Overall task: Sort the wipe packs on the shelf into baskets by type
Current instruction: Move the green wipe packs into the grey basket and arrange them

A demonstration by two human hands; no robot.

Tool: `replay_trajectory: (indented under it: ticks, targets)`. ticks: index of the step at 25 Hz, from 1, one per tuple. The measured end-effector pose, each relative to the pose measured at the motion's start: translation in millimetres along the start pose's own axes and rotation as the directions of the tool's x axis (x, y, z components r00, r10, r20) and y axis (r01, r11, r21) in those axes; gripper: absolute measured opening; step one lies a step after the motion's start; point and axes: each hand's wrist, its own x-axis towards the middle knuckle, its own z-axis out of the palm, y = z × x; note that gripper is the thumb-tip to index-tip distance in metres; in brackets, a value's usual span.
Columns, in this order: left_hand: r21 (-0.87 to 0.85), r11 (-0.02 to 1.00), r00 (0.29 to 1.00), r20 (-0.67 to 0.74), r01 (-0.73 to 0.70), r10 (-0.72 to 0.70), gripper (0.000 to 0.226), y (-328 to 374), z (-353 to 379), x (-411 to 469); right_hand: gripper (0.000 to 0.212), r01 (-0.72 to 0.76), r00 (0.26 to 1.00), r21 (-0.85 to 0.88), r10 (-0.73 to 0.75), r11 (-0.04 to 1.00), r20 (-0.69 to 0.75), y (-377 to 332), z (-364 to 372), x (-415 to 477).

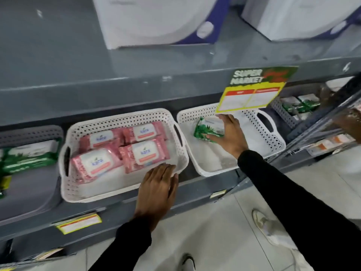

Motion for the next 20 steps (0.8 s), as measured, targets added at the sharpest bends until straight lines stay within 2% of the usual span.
replay_trajectory:
  ticks: [4,7,10,14,17,20]
  targets:
    - [0.112,0.993,0.999,0.006,0.044,-0.045,0.034,13,22,4,0.100,-0.017,0.981,-0.062,0.028,0.998,0.190,49,9,21]
    - [0.170,0.983,0.998,-0.015,0.064,-0.062,0.032,13,28,4,0.097,0.021,0.970,-0.127,0.011,0.992,0.245,64,20,29]
    - [0.176,0.982,0.998,-0.035,0.066,-0.061,0.033,13,30,4,0.092,0.029,0.974,-0.166,0.009,0.986,0.225,60,21,32]
    - [0.136,0.990,0.998,-0.060,0.023,-0.015,0.039,5,23,1,0.088,-0.024,0.993,-0.037,0.028,0.999,0.115,53,12,21]
    - [0.148,0.988,0.995,-0.092,0.043,-0.030,0.043,-21,4,-10,0.086,0.052,0.998,0.066,-0.051,0.996,-0.023,27,3,12]
    - [0.143,0.980,0.984,-0.131,0.138,-0.120,0.046,-63,-25,-25,0.085,0.157,0.987,0.108,-0.151,0.982,-0.059,-27,7,5]
